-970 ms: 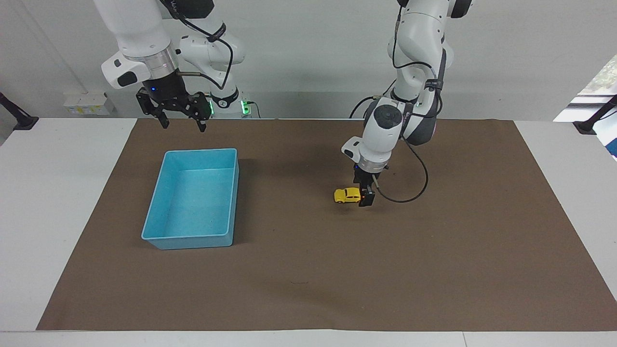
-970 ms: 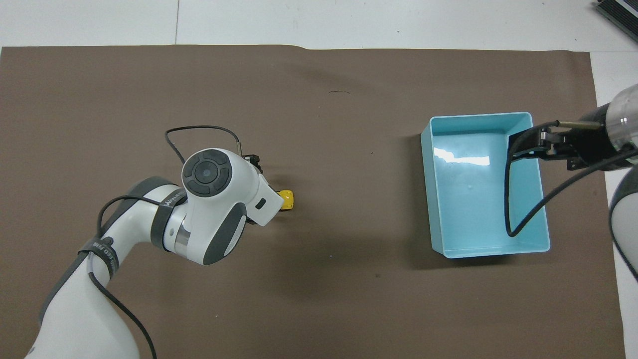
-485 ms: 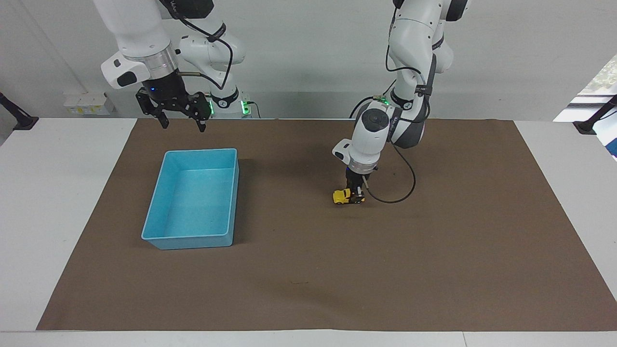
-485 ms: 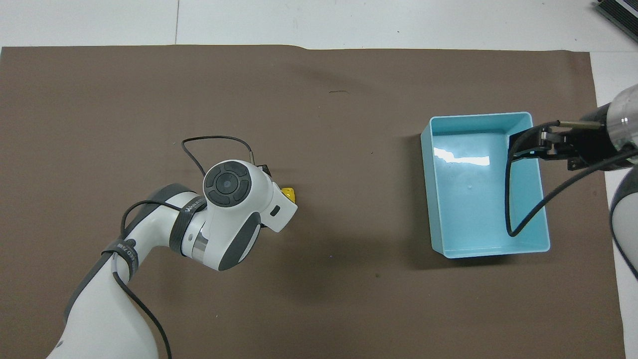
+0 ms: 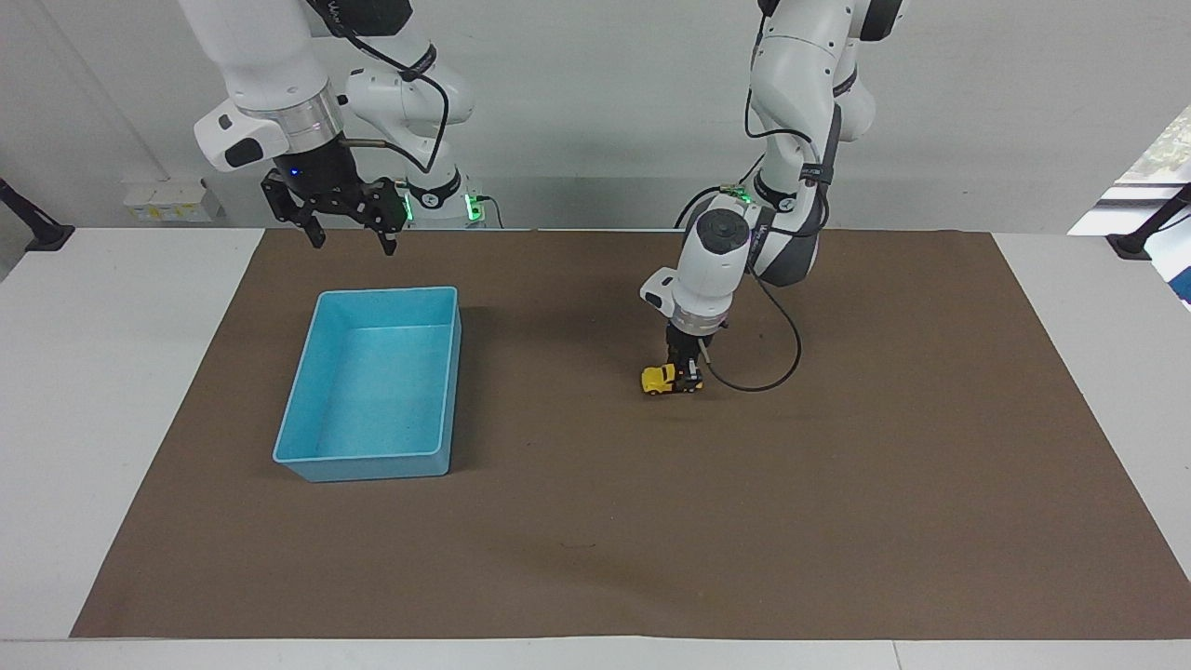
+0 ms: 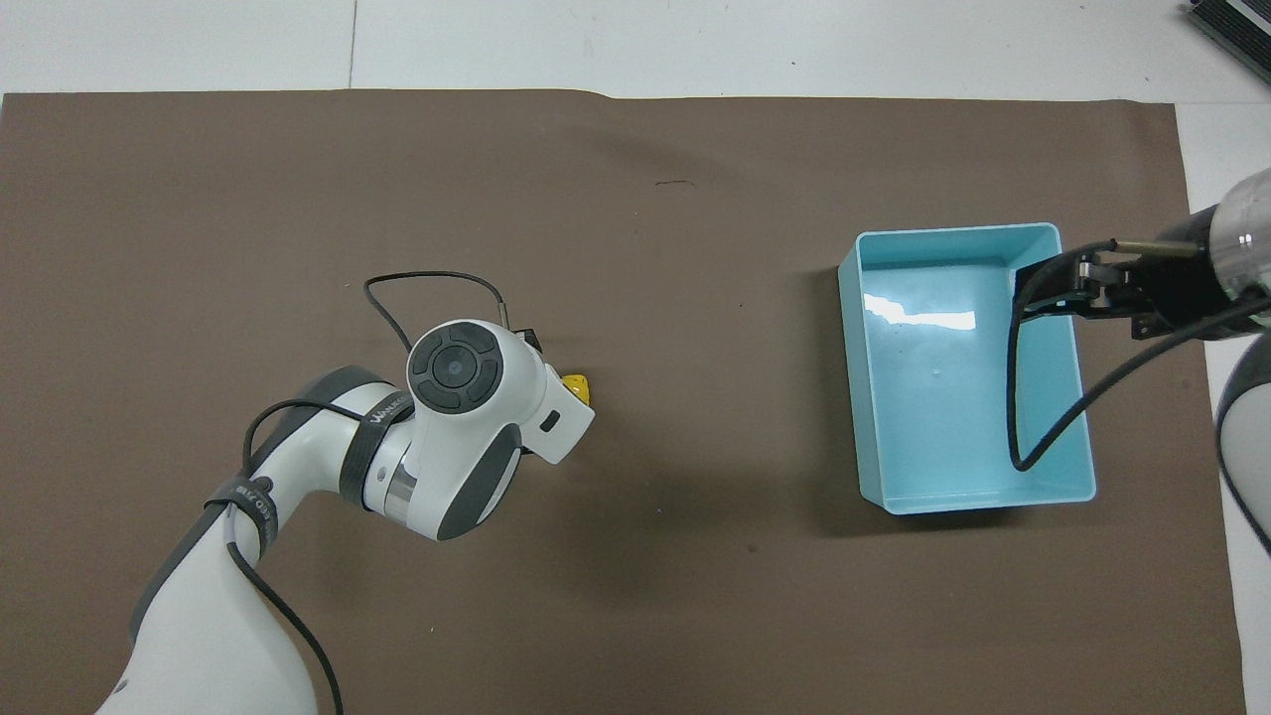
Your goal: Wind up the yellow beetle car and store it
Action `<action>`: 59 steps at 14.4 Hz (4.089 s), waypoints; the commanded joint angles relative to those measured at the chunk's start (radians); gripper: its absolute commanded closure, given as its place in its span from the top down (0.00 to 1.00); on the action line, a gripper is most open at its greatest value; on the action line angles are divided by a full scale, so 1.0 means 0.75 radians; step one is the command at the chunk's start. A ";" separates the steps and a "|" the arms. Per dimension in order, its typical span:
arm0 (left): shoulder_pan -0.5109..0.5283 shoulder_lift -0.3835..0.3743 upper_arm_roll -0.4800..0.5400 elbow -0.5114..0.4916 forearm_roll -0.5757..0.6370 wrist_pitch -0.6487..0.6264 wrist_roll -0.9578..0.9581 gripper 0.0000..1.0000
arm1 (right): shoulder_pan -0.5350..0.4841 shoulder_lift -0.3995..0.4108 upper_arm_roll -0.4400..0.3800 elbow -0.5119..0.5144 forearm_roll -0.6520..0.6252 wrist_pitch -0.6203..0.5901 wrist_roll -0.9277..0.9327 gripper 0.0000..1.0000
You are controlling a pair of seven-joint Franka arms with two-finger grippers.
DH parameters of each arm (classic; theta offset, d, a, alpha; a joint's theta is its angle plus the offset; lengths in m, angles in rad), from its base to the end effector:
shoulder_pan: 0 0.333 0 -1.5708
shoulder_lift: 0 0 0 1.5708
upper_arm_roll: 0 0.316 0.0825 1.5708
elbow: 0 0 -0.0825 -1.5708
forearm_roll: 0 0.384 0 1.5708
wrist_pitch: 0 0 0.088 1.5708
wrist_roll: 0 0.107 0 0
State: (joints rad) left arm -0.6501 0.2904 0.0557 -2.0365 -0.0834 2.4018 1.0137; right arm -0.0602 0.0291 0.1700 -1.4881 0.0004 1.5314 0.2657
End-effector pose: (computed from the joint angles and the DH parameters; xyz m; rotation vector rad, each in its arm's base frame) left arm 0.4973 -0.3381 0.3089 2.2223 -2.1799 0.1291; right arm 0.5569 0.0599 0.6439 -3.1240 0.2442 -0.0209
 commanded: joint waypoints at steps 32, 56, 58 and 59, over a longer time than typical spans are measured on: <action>0.384 -0.140 0.048 0.064 -0.003 -0.367 0.226 1.00 | -0.028 -0.018 -0.002 -0.012 0.038 -0.003 0.012 1.00; 0.425 -0.283 0.312 0.623 0.117 -1.092 -1.235 1.00 | -0.006 -0.133 0.015 -0.190 0.030 0.022 -1.452 1.00; 0.427 -0.281 0.316 0.625 0.119 -1.092 -1.235 1.00 | 0.049 -0.123 0.015 -0.227 0.014 0.097 -1.652 1.00; 0.429 -0.281 0.316 0.625 0.119 -1.092 -1.235 1.00 | 0.088 -0.119 0.013 -0.269 0.012 0.146 -1.738 1.00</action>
State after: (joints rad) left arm -0.3324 0.0978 0.2970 -1.5595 -0.0106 1.5962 0.1037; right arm -0.0318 -0.0431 0.1814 -1.6161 0.0003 1.5725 -0.9172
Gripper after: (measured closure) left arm 0.000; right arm 0.000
